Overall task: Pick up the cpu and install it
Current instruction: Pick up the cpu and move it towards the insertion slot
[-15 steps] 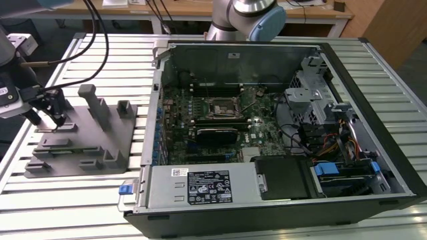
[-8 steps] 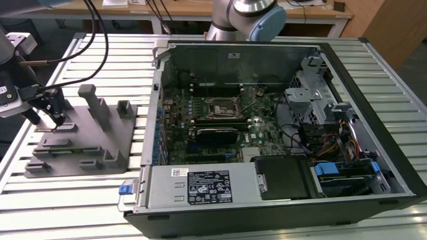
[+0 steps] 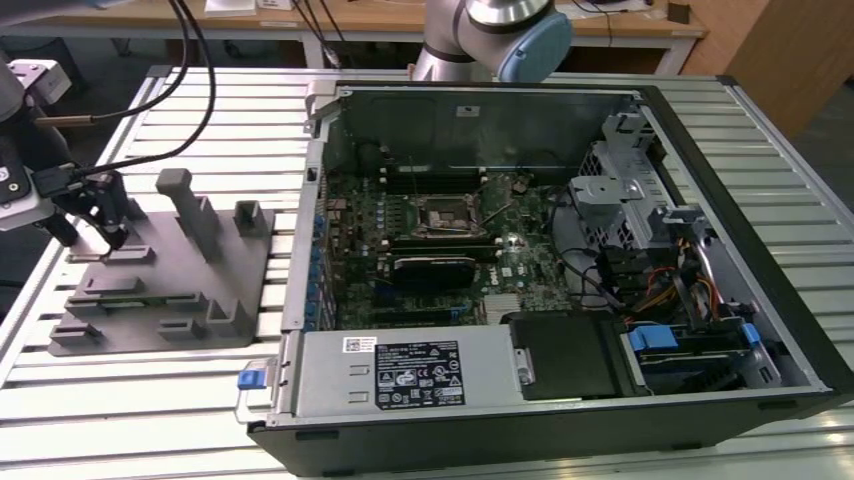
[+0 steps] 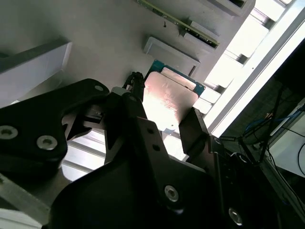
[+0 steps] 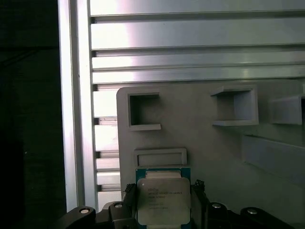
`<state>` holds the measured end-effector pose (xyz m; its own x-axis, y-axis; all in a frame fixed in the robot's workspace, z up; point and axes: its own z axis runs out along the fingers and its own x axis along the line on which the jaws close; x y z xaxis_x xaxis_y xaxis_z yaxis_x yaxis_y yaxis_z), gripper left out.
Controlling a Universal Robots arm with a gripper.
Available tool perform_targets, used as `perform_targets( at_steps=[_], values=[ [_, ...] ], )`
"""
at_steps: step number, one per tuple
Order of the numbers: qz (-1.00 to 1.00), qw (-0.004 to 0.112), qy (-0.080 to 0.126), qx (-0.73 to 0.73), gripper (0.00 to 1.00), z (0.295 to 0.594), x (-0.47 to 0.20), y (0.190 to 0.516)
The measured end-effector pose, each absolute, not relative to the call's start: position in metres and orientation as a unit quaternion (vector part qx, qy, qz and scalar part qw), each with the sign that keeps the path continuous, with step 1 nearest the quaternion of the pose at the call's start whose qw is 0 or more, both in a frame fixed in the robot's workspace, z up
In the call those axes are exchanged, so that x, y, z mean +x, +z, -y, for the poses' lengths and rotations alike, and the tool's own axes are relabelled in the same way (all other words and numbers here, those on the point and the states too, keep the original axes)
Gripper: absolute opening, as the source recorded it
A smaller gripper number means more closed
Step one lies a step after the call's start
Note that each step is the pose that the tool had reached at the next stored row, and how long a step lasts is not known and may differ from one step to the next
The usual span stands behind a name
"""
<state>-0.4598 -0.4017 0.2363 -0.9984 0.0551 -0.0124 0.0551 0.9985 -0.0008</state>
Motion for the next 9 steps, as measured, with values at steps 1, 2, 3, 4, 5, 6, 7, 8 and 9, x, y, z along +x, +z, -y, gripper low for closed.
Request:
perform_targets(
  at_steps=[1,2,3,4,5,6,7,8,9],
  values=[
    [-1.0,0.006,-0.001,0.028,0.54,0.4017,-0.4598,0.2374],
    [-1.0,0.006,-0.001,0.028,0.54,0.4016,-0.4599,0.2382],
    [-1.0,0.006,-0.001,0.028,0.54,0.4016,-0.4599,0.2392],
    [-1.0,0.006,-0.001,0.028,0.54,0.4015,-0.4599,0.2402],
    [-1.0,0.006,-0.001,0.028,0.54,0.4014,-0.4598,0.2412],
    [-1.0,0.006,-0.001,0.028,0.54,0.4014,-0.4599,0.2424],
    [-1.0,0.006,-0.001,0.028,0.54,0.4014,-0.4599,0.2434],
    [-1.0,0.006,-0.001,0.028,0.54,0.4013,-0.4599,0.2444],
    [-1.0,0.006,-0.001,0.028,0.54,0.4012,-0.4599,0.2453]
  ],
)
